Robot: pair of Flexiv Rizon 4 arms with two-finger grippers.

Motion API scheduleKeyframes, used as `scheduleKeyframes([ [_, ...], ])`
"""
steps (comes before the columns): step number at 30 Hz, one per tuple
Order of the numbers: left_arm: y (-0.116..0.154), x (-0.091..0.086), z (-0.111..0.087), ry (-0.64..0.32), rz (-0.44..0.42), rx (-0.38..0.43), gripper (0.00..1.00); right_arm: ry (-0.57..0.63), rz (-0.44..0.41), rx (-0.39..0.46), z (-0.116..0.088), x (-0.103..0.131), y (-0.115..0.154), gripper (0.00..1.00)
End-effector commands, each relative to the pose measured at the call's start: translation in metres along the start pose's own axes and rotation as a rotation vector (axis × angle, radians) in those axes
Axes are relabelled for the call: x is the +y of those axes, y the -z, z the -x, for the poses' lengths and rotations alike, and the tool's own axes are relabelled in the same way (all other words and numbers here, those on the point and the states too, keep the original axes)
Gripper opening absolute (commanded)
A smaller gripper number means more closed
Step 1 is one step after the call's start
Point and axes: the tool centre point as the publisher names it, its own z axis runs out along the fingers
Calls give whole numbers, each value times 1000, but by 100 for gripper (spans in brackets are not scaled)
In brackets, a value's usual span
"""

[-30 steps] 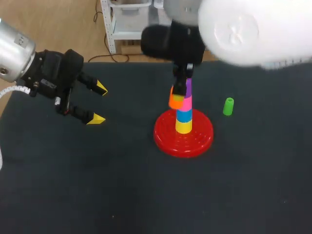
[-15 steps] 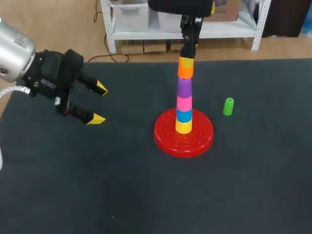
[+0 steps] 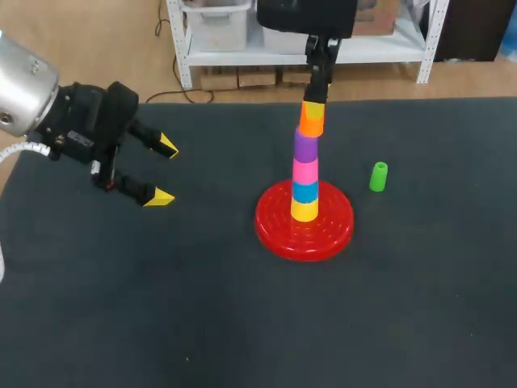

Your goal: Pick up and stack the cylinders on the red base in this order: pink,purple,orange,green

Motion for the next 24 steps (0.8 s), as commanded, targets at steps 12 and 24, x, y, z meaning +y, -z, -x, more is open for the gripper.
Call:
scheduleKeyframes([
  [12, -1, 0, 0, 0, 1, 1, 100, 10, 26, 21, 9, -11, -16, 0],
  [24, -1, 0, 0, 0, 1, 1, 100, -3, 13, 41, 8, -12, -17, 0],
])
